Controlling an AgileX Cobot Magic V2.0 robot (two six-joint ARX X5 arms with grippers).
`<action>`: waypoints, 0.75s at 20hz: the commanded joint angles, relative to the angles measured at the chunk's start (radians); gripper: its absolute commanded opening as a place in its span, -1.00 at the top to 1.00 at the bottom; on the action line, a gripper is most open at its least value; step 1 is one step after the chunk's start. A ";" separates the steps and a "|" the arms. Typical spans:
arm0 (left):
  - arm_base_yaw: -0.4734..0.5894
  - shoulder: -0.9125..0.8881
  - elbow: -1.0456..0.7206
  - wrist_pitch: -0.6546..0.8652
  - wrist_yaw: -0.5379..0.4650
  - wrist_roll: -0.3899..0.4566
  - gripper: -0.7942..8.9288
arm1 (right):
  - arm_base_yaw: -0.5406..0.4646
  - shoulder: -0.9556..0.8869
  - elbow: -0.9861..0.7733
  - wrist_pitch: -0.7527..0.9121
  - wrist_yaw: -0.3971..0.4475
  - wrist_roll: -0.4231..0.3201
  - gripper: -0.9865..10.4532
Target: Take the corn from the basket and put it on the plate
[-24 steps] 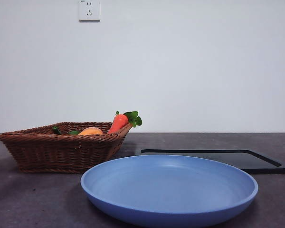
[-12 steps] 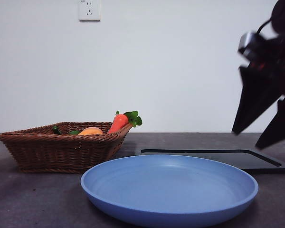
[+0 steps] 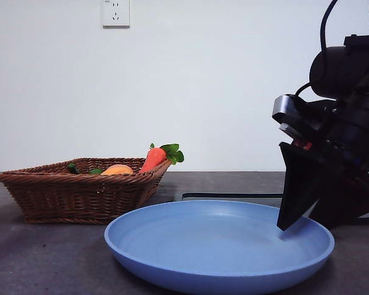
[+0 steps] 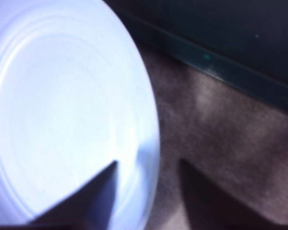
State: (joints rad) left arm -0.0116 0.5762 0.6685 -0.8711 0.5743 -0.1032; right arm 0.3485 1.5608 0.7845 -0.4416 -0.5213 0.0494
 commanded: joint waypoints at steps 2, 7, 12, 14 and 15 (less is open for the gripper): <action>-0.002 0.005 0.023 0.016 0.003 0.005 -0.07 | 0.012 0.018 0.016 0.014 -0.001 0.003 0.82; -0.002 0.025 0.043 0.058 0.003 -0.022 -0.07 | 0.009 -0.005 0.016 0.002 -0.003 0.022 0.82; -0.032 0.154 0.140 0.114 0.000 -0.026 -0.07 | 0.009 -0.129 0.037 -0.097 -0.002 0.028 0.82; -0.069 0.231 0.188 0.159 -0.026 -0.048 -0.07 | 0.005 -0.196 0.051 -0.149 -0.002 0.028 0.82; -0.093 0.271 0.212 0.174 -0.048 -0.047 -0.07 | 0.001 -0.232 0.058 -0.173 -0.002 0.028 0.82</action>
State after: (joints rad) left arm -0.1032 0.8398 0.8669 -0.7044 0.5266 -0.1421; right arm 0.3462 1.3239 0.8223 -0.6235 -0.5182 0.0753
